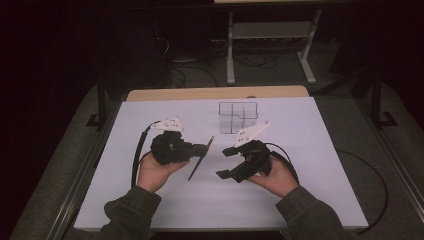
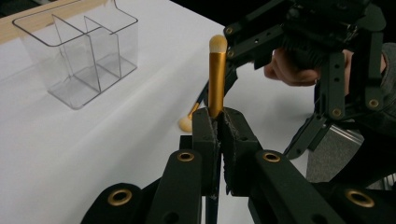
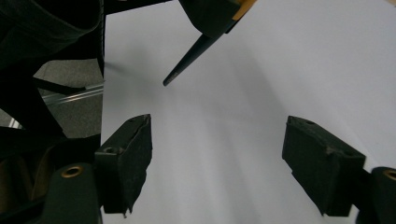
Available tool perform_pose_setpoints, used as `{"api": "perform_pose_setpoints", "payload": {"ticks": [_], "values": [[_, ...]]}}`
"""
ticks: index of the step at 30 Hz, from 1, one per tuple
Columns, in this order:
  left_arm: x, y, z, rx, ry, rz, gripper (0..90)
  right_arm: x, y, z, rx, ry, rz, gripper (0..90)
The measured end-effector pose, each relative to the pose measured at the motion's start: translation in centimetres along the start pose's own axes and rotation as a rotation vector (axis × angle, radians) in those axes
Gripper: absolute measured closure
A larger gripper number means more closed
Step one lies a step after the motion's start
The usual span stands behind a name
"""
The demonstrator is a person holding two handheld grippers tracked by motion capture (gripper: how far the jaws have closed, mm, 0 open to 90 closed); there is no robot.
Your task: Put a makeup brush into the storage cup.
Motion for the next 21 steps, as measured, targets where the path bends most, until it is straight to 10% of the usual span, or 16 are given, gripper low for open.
{"api": "perform_pose_setpoints", "payload": {"ticks": [21], "values": [[-1.5, -1.3, -0.5, -0.023, 0.012, 0.034, 84.5, -1.2, 0.0, -0.7, -0.007, -0.050, -0.068, 43.1]]}}
Point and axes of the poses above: each handheld gripper's, and its own axes: x roughly backward along the jaws, z roughly out of its underside, y roughly to its left, the point moved 6 cm from there along -x, roughly forward along the jaws, and after that the axes turned 6 degrees about x, right-handed, at the moved point
